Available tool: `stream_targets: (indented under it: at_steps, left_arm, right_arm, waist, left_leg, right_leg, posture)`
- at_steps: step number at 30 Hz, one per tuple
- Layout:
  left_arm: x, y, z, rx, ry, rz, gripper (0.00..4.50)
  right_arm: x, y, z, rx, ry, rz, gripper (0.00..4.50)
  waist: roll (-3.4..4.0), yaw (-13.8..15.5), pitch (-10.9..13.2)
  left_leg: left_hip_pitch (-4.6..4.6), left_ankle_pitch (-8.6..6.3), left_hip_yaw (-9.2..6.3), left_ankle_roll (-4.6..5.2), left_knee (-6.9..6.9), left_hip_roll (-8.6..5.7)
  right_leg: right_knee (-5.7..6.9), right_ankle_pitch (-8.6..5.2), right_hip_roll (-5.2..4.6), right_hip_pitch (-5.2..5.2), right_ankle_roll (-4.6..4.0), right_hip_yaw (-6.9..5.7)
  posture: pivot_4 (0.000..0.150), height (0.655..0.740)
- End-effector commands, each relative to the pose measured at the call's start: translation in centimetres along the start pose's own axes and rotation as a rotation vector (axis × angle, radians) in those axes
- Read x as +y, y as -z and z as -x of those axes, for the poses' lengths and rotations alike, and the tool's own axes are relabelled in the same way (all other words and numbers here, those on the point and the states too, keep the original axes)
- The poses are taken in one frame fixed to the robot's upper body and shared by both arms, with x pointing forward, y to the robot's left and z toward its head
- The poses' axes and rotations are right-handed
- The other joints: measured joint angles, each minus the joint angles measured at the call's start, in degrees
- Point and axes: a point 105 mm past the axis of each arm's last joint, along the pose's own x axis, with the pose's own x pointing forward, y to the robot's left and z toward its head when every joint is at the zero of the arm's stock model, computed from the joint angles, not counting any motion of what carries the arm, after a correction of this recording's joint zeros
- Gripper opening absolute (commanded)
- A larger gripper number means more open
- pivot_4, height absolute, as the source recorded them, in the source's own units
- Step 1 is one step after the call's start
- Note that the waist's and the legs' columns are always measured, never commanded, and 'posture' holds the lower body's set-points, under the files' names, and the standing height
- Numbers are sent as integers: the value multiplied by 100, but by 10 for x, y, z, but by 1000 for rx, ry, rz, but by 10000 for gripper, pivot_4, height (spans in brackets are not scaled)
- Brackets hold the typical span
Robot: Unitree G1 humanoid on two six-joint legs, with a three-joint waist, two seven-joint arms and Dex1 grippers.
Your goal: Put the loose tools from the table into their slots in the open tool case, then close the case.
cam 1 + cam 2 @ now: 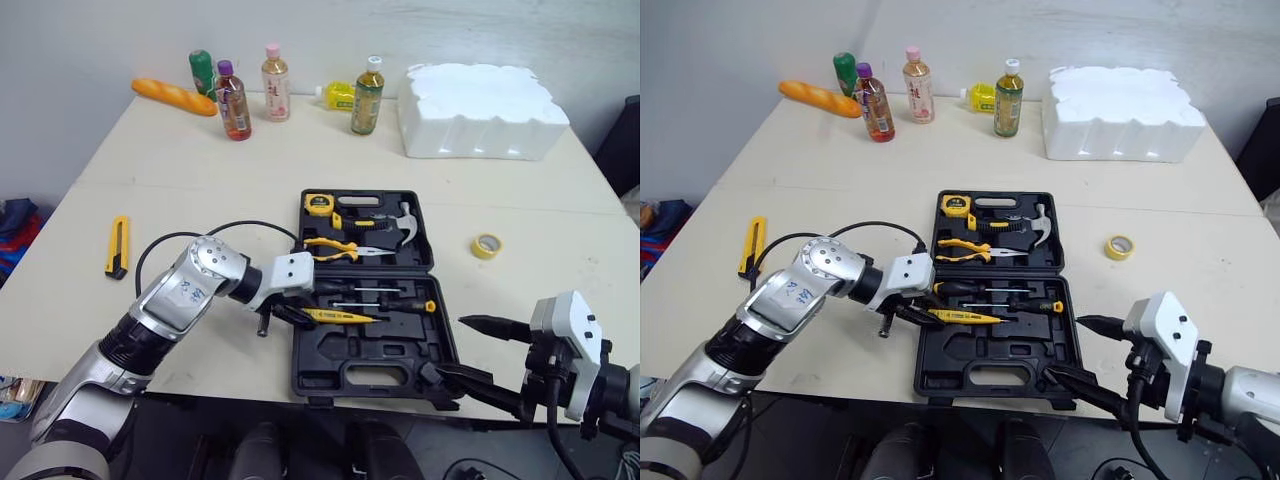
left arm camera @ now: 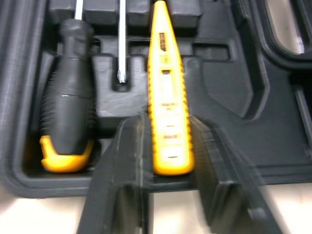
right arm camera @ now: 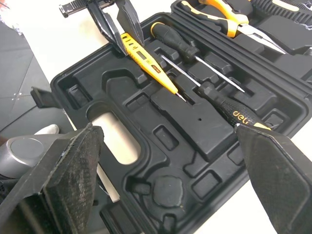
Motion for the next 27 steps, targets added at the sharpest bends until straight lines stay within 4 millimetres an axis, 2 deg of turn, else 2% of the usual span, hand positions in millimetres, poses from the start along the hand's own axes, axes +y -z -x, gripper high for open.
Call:
stream_targets:
  at_steps: [1, 6, 15, 21, 25, 27]
  left_arm:
    - [-3, -2, 4, 7, 3, -23, 5248]
    - [-2, -24, 7, -85, 16, -2, 5248]
    - [-2, -18, 2, -47, 5, -1, 5248]
    - [1, -7, -4, 8, -21, -11, 5248]
    - [0, -8, -7, -2, -14, -16, 5248]
    - [-2, -11, -5, -17, -4, -9, 15592]
  right_arm:
    - [5, -7, 1, -21, 0, 52, 45000]
    - [3, -8, 1, -23, 1, 60, 45000]
    - [3, -7, 1, -22, 4, 60, 45000]
    - [2, -7, 1, -22, 5, 63, 45000]
    - [2, -7, 1, -23, 5, 63, 45000]
    - [2, -7, 1, -23, 6, 62, 45000]
  waist:
    - [0, -3, 0]
    - [0, 1, 0]
    - [0, 2, 0]
    - [0, 4, 0]
    - [0, 5, 0]
    - [0, 9, 0]
  left_leg:
    - [0, 0, 0, 0, 0, 0]
    - [-2, 1, 0, -1, 3, 0]
    - [-2, 1, 0, -2, 8, -1]
    - [-2, 0, 0, -1, 10, -2]
    - [-2, 0, 0, 0, 11, 0]
    - [-2, 0, 0, 0, 13, 0]
  right_leg:
    - [0, 0, 0, 0, 0, 1]
    - [1, 0, 0, 0, 0, 0]
    - [3, 0, 0, 0, 0, 0]
    - [4, 0, 0, 0, 0, 1]
    - [5, 0, 0, 1, 0, 1]
    - [6, 0, -1, 1, 0, 1]
  posture:
    - [1500, 7355]
    - [1500, 7355]
    - [1500, 7355]
    - [1500, 7355]
    - [1500, 7355]
    - [1500, 7355]
